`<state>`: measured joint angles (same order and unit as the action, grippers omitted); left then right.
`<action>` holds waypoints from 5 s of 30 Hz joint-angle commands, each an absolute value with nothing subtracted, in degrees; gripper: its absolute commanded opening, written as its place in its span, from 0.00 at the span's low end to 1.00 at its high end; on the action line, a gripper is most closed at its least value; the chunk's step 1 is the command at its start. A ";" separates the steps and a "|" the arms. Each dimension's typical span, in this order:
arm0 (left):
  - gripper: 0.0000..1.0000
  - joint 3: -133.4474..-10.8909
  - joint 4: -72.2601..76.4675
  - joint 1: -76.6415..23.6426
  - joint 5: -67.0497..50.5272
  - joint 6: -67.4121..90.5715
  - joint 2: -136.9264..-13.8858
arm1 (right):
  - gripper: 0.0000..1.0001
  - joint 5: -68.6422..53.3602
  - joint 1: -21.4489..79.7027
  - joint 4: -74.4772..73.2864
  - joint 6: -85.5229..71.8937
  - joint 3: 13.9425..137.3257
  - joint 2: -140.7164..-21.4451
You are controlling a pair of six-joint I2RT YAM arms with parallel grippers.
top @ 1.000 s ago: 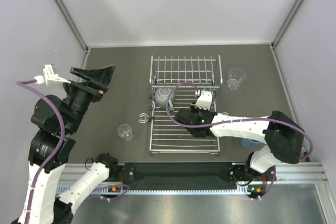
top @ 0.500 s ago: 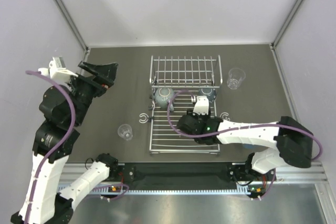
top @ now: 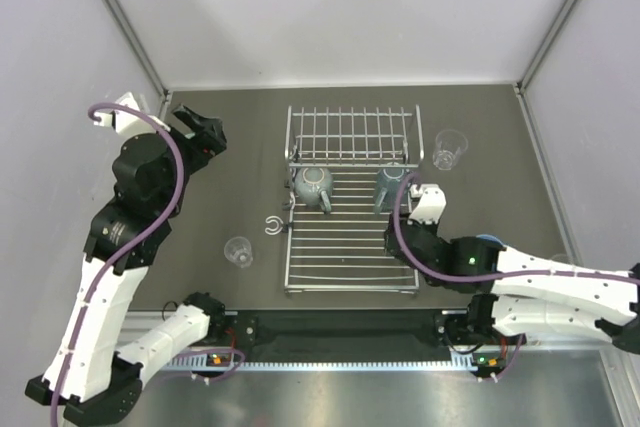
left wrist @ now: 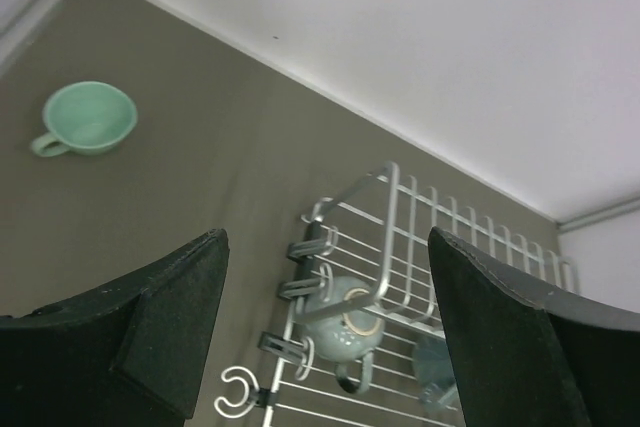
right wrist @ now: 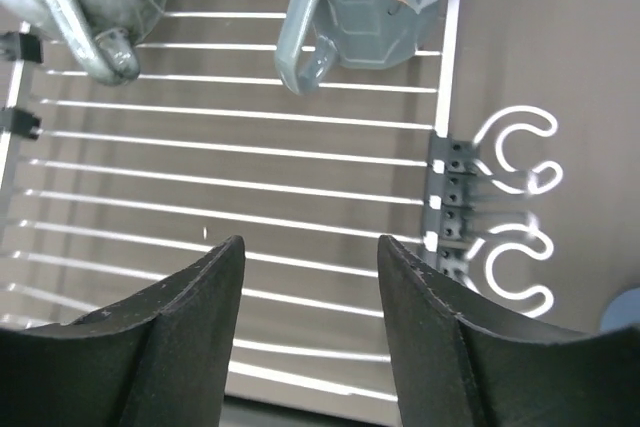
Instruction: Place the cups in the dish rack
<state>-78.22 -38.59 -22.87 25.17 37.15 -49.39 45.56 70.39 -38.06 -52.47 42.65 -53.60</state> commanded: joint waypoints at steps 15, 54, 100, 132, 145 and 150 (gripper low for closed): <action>0.90 -90.35 -47.90 -4.84 23.21 33.83 -72.49 | 1.00 32.08 70.93 -48.86 -51.05 47.81 -42.27; 0.64 -101.33 -35.07 8.96 14.33 38.85 -121.02 | 1.00 25.40 71.02 -56.34 -47.64 48.16 -27.51; 0.00 -93.60 -1.35 -5.94 -35.50 70.92 -72.33 | 0.99 19.00 71.10 -34.46 -31.21 54.93 -34.71; 0.00 -63.90 27.86 -31.64 -41.22 98.26 -57.22 | 0.85 9.85 71.02 -12.04 -10.02 64.51 -47.99; 0.00 -62.67 27.86 -37.44 -38.59 96.86 -58.71 | 0.60 9.40 71.02 -10.29 -9.41 64.34 -46.41; 0.00 -62.49 28.04 -39.29 -37.88 96.42 -59.50 | 0.49 9.75 71.01 -9.84 -9.49 64.07 -46.49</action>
<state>-61.69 22.76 -38.46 -39.64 97.30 -59.53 9.78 70.39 -12.80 -10.00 61.32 -46.65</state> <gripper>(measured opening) 0.059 0.511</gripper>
